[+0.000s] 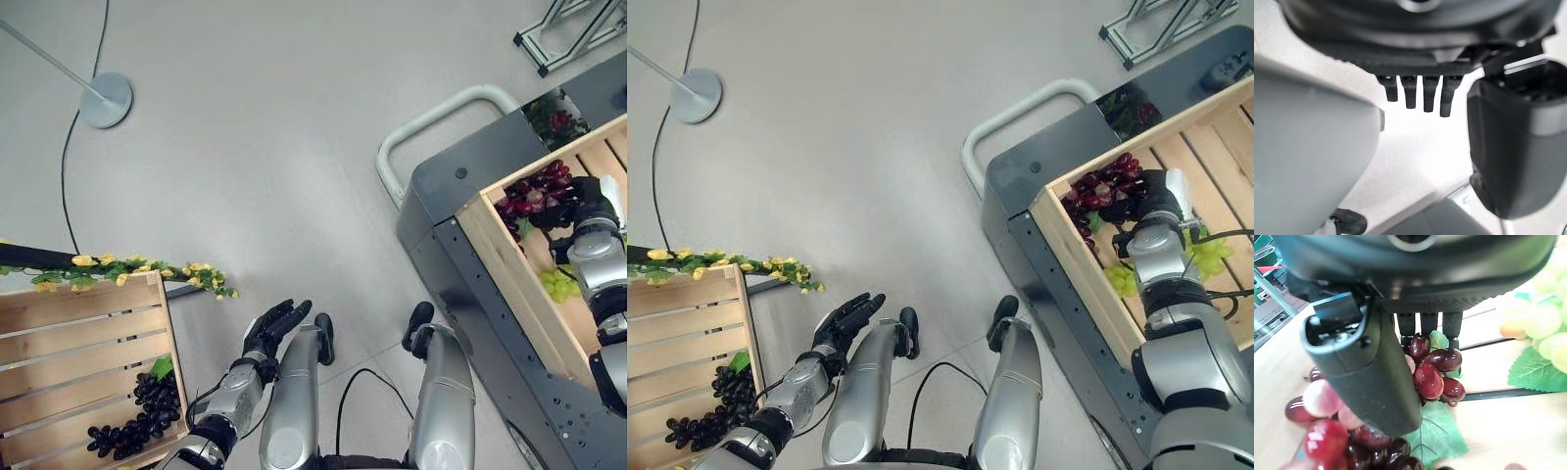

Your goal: Pick up the fruits from the basket on one side to the basket on the other side

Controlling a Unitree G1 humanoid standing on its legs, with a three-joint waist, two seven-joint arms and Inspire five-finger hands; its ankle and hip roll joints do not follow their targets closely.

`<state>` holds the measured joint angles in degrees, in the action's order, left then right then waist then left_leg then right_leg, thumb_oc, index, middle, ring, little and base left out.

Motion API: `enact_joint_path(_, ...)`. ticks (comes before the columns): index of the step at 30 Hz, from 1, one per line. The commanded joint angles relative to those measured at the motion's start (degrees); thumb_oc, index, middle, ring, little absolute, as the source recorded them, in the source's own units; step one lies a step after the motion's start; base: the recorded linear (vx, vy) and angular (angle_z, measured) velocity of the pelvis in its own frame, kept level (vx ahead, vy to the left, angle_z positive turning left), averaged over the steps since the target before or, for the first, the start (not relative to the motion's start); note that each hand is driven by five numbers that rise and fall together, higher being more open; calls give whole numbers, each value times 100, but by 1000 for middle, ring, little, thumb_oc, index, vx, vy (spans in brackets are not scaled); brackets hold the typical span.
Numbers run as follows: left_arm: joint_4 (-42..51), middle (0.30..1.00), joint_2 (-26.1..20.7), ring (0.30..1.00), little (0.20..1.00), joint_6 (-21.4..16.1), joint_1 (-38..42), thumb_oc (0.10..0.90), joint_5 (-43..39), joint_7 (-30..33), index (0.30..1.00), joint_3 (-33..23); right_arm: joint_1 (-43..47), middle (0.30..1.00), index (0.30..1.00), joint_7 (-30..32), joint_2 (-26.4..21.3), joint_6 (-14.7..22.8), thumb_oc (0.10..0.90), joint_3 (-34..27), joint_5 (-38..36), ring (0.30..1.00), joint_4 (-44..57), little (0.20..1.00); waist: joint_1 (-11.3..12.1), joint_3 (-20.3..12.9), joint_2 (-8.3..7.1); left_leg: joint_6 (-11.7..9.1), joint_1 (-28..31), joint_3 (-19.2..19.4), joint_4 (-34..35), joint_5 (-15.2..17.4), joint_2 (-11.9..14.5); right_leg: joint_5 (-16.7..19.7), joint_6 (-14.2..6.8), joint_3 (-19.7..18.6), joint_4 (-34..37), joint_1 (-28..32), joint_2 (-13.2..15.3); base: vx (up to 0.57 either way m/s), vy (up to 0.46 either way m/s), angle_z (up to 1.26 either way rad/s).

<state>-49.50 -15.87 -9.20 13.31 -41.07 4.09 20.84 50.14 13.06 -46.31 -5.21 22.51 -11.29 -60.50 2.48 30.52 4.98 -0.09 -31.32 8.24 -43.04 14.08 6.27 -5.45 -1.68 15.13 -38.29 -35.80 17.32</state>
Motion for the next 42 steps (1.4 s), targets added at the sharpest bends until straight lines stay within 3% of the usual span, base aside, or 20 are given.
enact_joint_path(1, 233, 900, -157, 900, 900, -212, -289, 800, 173, -17, 900, -112, 355, 300, 300, 218, -133, 632, 400, -330, 180, 300, 482, 300, 190, -72, -214, 272, 414, 216, 208, -19, -100, -399, 72, -98, -430, 763, -133, 0, 0, 0)
enact_joint_path(6, 72, 900, -153, 900, 900, -178, -237, 800, 399, -40, 900, -120, 129, 300, 300, 229, -209, 802, 400, -470, 160, 300, 566, 300, 159, -76, -416, 224, 1063, 248, 459, -60, -5, -362, 41, -71, -102, 1459, -162, 49, -1, -1)
enact_joint_path(11, 36, 900, -231, 900, 900, -373, -293, 800, 1096, -121, 900, 9, -209, 300, 300, 241, -250, 887, 400, -549, 407, 300, 897, 300, 102, -377, -580, 114, 1674, 365, 954, -185, 119, -252, -15, -50, 483, 2089, -269, 112, 4, -7)
enact_joint_path(13, 90, 900, -282, 900, 900, -373, -323, 800, 1504, -106, 900, 186, -378, 300, 300, 217, -301, 896, 400, -523, 470, 300, 1150, 300, 62, -606, -659, 46, 2024, 412, 1365, -304, 116, -160, -59, -89, 982, 2461, -381, 164, 21, -9)
enact_joint_path(19, 271, 900, -401, 900, 900, -202, -315, 800, 1640, -391, 900, 404, -590, 300, 300, 73, -433, 853, 400, -575, 239, 300, 1483, 300, -13, -1213, -816, -47, 2671, 512, 2335, -718, 24, 193, -123, -74, 2123, 3187, -567, 101, 17, -8)
enact_joint_path(24, 724, 900, -508, 900, 900, -257, -305, 800, 1545, -535, 900, 516, -625, 300, 300, 15, -491, 801, 400, -554, 258, 300, 1767, 300, -55, -1637, -836, -129, 3140, 513, 3073, -962, -6, 371, -193, -93, 2762, 3612, -677, 100, 38, -9)
enact_joint_path(32, 1652, 900, -783, 900, 900, -365, -117, 800, 1540, -681, 900, 828, -282, 300, 300, -126, -737, 1025, 400, -309, 395, 300, 1911, 300, -11, -2178, -827, -283, 3552, 506, 4033, -1386, 8, 708, -305, 35, 3538, 3982, -786, 40, 26, 3)
enact_joint_path(37, 1905, 900, -883, 900, 900, -500, 99, 800, 1670, -712, 900, 958, 69, 300, 300, -98, -809, 1103, 400, -83, 278, 300, 2054, 300, -9, -2335, -828, -339, 3676, 504, 4322, -1511, 34, 830, -343, 94, 3813, 4101, -820, 2, 3, 1)
enact_joint_path(42, 2380, 900, -974, 900, 900, -320, 415, 800, 1552, -821, 900, 938, 418, 300, 300, -96, -821, 1136, 400, 111, 258, 300, 2351, 300, 24, -2469, -797, -419, 3774, 440, 4669, -1695, 62, 938, -379, 198, 4110, 4238, -875, 6, 3, 0)
